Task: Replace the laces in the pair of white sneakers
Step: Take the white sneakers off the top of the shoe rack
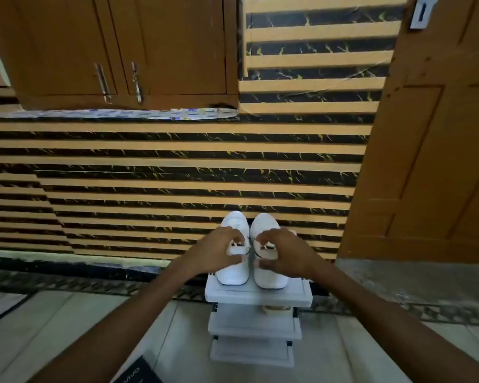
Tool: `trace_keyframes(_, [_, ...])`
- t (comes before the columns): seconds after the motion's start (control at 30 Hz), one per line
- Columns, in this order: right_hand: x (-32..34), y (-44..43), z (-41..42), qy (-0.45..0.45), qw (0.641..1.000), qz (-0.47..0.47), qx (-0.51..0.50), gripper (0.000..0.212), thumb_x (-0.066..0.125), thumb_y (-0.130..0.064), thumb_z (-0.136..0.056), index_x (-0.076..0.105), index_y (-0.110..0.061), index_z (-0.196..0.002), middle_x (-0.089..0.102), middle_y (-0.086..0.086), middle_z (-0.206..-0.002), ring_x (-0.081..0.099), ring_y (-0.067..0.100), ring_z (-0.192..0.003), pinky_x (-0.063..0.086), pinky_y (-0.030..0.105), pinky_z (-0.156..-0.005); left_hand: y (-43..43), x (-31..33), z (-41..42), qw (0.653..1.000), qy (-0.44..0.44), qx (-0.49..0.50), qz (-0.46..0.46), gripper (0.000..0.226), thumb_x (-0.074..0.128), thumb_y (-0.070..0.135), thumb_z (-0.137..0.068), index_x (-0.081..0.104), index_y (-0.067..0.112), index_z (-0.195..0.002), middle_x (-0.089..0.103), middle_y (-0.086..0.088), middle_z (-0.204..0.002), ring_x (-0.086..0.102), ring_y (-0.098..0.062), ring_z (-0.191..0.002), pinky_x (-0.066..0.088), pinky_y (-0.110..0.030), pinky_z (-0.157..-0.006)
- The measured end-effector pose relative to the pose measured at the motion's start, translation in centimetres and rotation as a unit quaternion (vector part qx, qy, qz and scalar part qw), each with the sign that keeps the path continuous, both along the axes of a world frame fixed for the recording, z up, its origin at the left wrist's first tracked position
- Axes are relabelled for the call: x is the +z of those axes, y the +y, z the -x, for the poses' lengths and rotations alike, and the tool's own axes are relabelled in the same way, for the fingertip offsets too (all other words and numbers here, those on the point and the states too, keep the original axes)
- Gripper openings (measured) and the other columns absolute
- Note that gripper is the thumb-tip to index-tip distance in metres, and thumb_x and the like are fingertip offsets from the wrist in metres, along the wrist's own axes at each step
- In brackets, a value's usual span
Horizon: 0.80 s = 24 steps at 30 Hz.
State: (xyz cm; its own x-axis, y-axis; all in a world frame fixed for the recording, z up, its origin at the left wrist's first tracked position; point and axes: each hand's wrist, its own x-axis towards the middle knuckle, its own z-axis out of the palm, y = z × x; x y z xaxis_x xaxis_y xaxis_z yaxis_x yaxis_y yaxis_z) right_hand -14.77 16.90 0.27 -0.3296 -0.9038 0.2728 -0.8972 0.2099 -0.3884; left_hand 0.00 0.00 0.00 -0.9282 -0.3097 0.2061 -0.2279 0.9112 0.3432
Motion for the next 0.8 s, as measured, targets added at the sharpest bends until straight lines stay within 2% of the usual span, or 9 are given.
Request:
trace_keyframes(0.07, [-1.2, -0.3, 0.1, 0.076, 0.987, -0.138, -0.046, 0.067, 0.073, -0.051, -0.077, 0.050, -0.021, -0.132, 0.055, 0.000, -0.134, 0.052, 0.021, -0.120, 0.044, 0.033, -0.090, 0.4, -0.8, 0.1, 0.999, -0.041, 0.010, 0.004, 0.059, 0.073, 0.043, -0.081, 0.053, 0.024, -0.132, 0.055, 0.004, -0.133, 0.049, -0.016, -0.121, 0.041, -0.027, -0.096])
trace_keyframes(0.13, [-2.8, -0.4, 0.3, 0.133, 0.972, -0.177, -0.076, 0.069, 0.073, -0.049, -0.077, 0.046, -0.021, -0.135, 0.054, 0.003, -0.135, 0.052, 0.024, -0.120, 0.042, 0.036, -0.092, 1.0, -2.1, 0.1, 0.998, -0.059, 0.031, 0.018, 0.063, 0.075, 0.035, -0.080, 0.049, 0.021, -0.135, 0.057, -0.002, -0.132, 0.053, -0.022, -0.119, 0.042, -0.029, -0.093])
trace_keyframes(0.23, [-3.3, -0.8, 0.6, 0.174, 0.970, -0.137, -0.102, 0.066, 0.073, -0.048, -0.076, 0.050, -0.024, -0.133, 0.059, 0.001, -0.130, 0.055, 0.023, -0.115, 0.042, 0.034, -0.089, 1.2, -3.1, 0.0, 0.997, 0.002, 0.066, 0.025, 0.058, 0.075, 0.020, -0.080, 0.053, 0.023, -0.134, 0.067, -0.006, -0.118, 0.062, -0.024, -0.106, 0.050, -0.032, -0.088])
trace_keyframes(0.33, [-3.0, 0.4, -0.3, 0.177, 0.971, -0.115, -0.111, 0.068, 0.073, -0.052, -0.074, 0.052, -0.025, -0.134, 0.060, 0.000, -0.131, 0.056, 0.024, -0.115, 0.043, 0.035, -0.090, 2.3, -3.2, -1.5, 0.994, 0.051, 0.067, 0.072, 0.054, 0.074, 0.017, -0.080, 0.058, 0.021, -0.131, 0.071, -0.004, -0.108, 0.062, -0.023, -0.103, 0.048, -0.033, -0.092])
trace_keyframes(0.4, [-2.5, 1.9, -1.6, 0.176, 0.976, -0.090, -0.096, 0.068, 0.074, -0.054, -0.072, 0.055, -0.025, -0.130, 0.062, 0.000, -0.127, 0.059, 0.025, -0.110, 0.043, 0.033, -0.084, 3.6, -2.9, -2.8, 0.989, 0.062, 0.053, 0.122, 0.053, 0.074, 0.020, -0.080, 0.059, 0.023, -0.131, 0.072, -0.001, -0.099, 0.061, -0.023, -0.098, 0.046, -0.033, -0.092])
trace_keyframes(0.47, [-1.5, 3.8, -2.8, 0.182, 0.979, -0.058, -0.074, 0.063, 0.075, -0.055, -0.070, 0.059, -0.024, -0.123, 0.066, -0.001, -0.118, 0.062, 0.025, -0.102, 0.040, 0.030, -0.074, 5.2, -2.2, -4.2, 0.988, 0.081, 0.039, 0.128, 0.053, 0.074, 0.017, -0.078, 0.060, 0.024, -0.129, 0.072, 0.000, -0.093, 0.060, -0.023, -0.091, 0.046, -0.034, -0.089])
trace_keyframes(0.6, [-0.6, 9.4, -7.3, 0.180, 0.983, -0.011, -0.022, 0.051, 0.078, -0.052, -0.069, 0.063, -0.024, -0.110, 0.069, -0.002, -0.103, 0.064, 0.025, -0.092, 0.041, 0.029, -0.065, 9.3, -1.2, -9.4, 0.986, 0.122, -0.017, 0.109, 0.053, 0.071, 0.002, -0.068, 0.067, 0.018, -0.119, 0.072, 0.002, -0.083, 0.064, -0.019, -0.075, 0.039, -0.025, -0.078])
trace_keyframes(0.7, [-1.5, 13.9, -10.8, 0.157, 0.987, 0.008, 0.035, 0.041, 0.080, -0.046, -0.070, 0.061, -0.020, -0.096, 0.066, 0.000, -0.090, 0.062, 0.025, -0.079, 0.043, 0.031, -0.058, 12.7, -2.1, -13.4, 0.985, 0.146, -0.035, 0.085, 0.056, 0.072, -0.003, -0.063, 0.069, 0.018, -0.116, 0.071, 0.005, -0.083, 0.054, -0.002, -0.068, 0.030, -0.008, -0.074])
trace_keyframes(0.8, [-2.8, 17.0, -13.2, 0.142, 0.986, 0.030, 0.084, 0.039, 0.079, -0.045, -0.072, 0.059, -0.019, -0.092, 0.061, -0.004, -0.082, 0.058, 0.024, -0.073, 0.046, 0.035, -0.056, 15.2, -4.4, -15.8, 0.984, 0.157, -0.042, 0.071, 0.057, 0.075, -0.002, -0.064, 0.069, 0.021, -0.116, 0.069, 0.010, -0.086, 0.057, -0.011, -0.073, 0.030, -0.010, -0.072])
